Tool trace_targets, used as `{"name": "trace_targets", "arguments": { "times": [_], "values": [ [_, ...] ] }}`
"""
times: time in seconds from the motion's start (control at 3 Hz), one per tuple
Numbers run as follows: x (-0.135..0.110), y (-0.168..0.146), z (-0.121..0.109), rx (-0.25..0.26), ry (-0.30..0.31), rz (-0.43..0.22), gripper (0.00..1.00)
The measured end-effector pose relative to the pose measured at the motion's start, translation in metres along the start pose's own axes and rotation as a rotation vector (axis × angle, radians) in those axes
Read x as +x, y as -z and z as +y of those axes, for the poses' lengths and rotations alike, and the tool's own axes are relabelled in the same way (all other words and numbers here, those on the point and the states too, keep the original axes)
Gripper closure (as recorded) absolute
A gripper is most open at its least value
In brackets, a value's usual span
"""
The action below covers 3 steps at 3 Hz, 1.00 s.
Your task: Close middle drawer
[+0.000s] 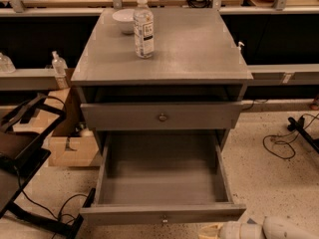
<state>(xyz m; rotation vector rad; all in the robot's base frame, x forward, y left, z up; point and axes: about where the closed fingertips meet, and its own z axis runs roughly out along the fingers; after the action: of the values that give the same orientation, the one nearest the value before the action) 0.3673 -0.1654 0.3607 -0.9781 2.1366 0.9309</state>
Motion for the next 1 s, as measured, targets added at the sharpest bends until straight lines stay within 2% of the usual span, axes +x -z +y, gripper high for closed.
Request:
{"name": "trace_targets", "arguments": {
  "times": [0.33,0.67,1.0],
  "values": [
    [-0.018,-0.013,-0.020,-0.033,0.015,-0.026,1.00],
    [-0.038,-0.014,-0.033,-0.032,0.042,-0.030,1.00],
    [-0.043,-0.015,-0.037,-0.032,0.048,-0.030,1.00]
  ]
}}
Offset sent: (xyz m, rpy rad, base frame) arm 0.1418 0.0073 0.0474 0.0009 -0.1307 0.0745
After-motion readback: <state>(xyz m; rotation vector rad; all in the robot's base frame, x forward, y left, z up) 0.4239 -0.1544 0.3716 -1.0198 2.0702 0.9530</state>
